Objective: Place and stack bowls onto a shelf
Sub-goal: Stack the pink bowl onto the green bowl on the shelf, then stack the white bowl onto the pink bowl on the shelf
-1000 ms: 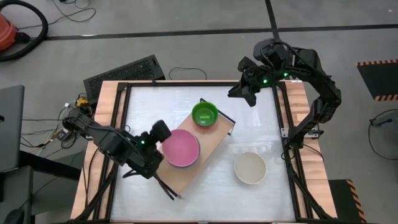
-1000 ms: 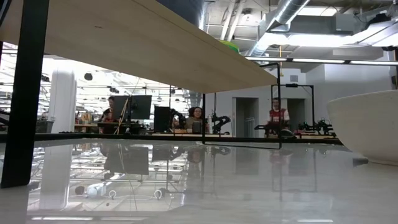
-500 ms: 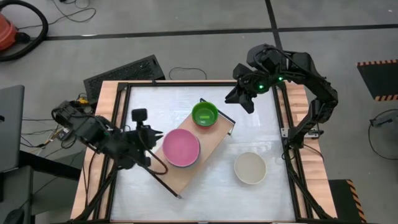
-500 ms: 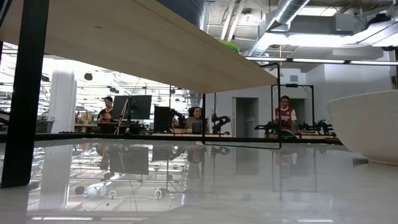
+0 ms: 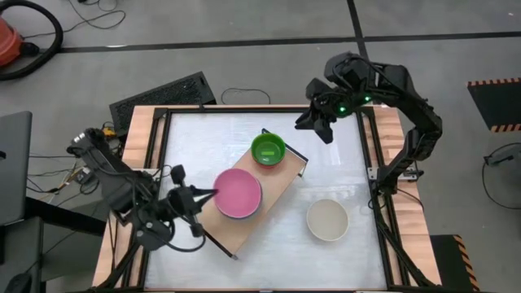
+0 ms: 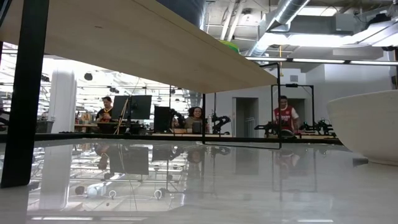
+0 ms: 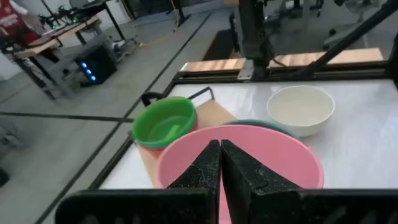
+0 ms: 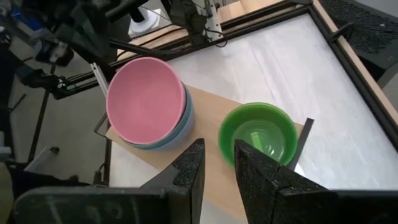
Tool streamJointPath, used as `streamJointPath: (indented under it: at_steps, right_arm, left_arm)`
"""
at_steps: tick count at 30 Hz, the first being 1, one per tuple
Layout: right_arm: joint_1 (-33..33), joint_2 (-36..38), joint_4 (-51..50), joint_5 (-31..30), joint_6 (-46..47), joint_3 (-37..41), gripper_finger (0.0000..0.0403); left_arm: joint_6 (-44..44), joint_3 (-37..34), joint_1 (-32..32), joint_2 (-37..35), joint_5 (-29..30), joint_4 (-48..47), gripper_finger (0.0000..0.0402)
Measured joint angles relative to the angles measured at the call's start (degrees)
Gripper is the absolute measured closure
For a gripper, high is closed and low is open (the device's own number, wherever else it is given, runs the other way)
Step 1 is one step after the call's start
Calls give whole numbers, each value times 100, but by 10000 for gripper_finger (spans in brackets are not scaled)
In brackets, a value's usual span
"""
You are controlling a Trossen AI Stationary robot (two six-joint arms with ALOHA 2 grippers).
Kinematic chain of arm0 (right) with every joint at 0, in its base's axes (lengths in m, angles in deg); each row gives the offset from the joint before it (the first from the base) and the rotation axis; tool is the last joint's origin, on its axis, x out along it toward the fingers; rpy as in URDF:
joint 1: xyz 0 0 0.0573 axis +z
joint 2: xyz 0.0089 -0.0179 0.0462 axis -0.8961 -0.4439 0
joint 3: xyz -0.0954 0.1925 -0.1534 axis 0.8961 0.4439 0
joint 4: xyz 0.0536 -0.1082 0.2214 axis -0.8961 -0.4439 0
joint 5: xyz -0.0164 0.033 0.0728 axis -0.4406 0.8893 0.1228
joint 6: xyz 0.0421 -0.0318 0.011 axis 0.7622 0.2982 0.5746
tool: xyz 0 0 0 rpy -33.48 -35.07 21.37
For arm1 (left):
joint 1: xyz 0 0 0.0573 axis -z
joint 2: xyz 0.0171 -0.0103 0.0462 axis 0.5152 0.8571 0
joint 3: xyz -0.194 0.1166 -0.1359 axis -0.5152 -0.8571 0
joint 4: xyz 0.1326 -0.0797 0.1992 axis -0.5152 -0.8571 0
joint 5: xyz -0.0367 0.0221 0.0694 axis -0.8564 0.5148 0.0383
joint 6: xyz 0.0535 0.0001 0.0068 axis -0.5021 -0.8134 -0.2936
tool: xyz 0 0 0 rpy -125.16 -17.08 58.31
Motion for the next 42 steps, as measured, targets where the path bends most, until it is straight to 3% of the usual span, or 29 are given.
streamJointPath:
  at_steps: [3,12,26,28,31,33,39,42]
  right_arm:
    - [-79,0,1,0,-11,-1,290]
    - [-227,0,-108,2,-19,-4,290]
    - [-227,0,-467,2,-166,-4,290]
    - [-224,0,-466,2,-221,-4,290]
    - [-155,-41,-454,0,-336,-4,290]
    - [-95,-87,-455,1,-385,-7,290]
    - [-86,-111,-595,-8,-408,-9,290]
    - [-56,-137,-1098,-196,-344,21,290]
  left_arm:
    - [-7,-420,-54,-122,10,449,401]
    - [1180,-1133,-236,-266,-65,528,401]
    - [1847,-1172,-513,-251,-1023,525,401]
    - [1679,-988,-515,-312,-727,555,401]
    - [979,-753,-497,-467,334,746,401]
    - [563,-756,-510,-583,506,786,401]
    - [463,-960,-1101,-613,-541,876,401]
    - [-8,-1018,-1350,-590,-1090,1437,401]
